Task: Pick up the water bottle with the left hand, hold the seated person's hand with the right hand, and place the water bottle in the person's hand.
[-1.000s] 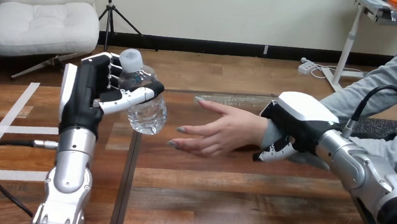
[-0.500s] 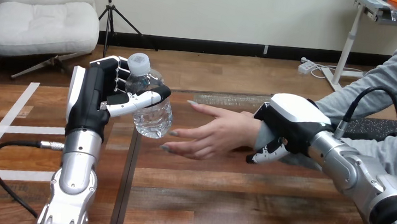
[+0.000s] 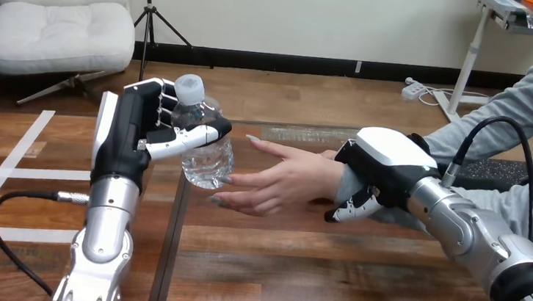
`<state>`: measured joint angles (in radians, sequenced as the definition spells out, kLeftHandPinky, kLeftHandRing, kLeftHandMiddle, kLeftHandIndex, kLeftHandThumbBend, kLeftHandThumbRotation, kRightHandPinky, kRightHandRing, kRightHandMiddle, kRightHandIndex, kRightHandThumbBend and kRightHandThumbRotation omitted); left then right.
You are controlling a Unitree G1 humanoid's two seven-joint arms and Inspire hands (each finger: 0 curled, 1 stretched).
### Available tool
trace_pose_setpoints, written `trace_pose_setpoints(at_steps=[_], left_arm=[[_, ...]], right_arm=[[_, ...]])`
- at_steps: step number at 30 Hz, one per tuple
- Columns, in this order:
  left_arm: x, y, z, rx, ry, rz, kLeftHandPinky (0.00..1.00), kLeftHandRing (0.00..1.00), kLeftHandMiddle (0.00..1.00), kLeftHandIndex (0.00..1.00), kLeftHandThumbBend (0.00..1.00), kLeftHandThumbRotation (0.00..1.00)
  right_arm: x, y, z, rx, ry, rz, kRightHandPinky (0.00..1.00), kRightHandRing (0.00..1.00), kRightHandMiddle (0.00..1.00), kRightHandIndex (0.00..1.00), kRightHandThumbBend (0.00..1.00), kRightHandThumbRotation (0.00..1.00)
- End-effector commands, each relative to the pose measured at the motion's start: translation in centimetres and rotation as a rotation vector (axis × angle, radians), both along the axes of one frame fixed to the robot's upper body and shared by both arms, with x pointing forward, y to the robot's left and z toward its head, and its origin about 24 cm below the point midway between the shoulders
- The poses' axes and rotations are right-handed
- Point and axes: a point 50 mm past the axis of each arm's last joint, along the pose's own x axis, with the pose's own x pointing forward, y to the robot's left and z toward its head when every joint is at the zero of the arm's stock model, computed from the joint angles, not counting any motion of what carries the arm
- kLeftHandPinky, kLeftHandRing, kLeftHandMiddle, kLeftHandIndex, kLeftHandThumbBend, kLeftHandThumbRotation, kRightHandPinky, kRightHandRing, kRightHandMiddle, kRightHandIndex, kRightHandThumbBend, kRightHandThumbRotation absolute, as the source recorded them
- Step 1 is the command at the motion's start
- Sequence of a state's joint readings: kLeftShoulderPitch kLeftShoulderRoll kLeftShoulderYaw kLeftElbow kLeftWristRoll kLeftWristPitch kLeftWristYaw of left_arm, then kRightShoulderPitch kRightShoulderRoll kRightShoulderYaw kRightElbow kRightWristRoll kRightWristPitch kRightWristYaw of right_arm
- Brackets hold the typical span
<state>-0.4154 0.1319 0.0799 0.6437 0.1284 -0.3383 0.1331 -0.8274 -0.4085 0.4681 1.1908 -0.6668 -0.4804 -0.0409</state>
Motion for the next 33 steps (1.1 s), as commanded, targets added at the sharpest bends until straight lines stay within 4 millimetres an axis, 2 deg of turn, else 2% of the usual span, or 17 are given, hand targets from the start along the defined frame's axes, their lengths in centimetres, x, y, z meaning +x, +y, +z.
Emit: trace_pose_setpoints(at_steps=[1,33], left_arm=[[2.4,-2.4,4.1,-0.029,-0.148,-0.070,0.32,0.36,0.41,0.42,0.70,0.00],[2.6,-5.1,3.3,-0.063,-0.128,-0.156,0.31,0.36,0.41,0.40,0.72,0.00]], right_arm=[[2.8,2.5,6.8,0.069,-0.219,0.062,0.14,0.19,0.25,0.27,0.66,0.00],[2.8,2.8,6.8,0.073,-0.225,0.067,0.14,0.19,0.25,0.27,0.64,0.00]])
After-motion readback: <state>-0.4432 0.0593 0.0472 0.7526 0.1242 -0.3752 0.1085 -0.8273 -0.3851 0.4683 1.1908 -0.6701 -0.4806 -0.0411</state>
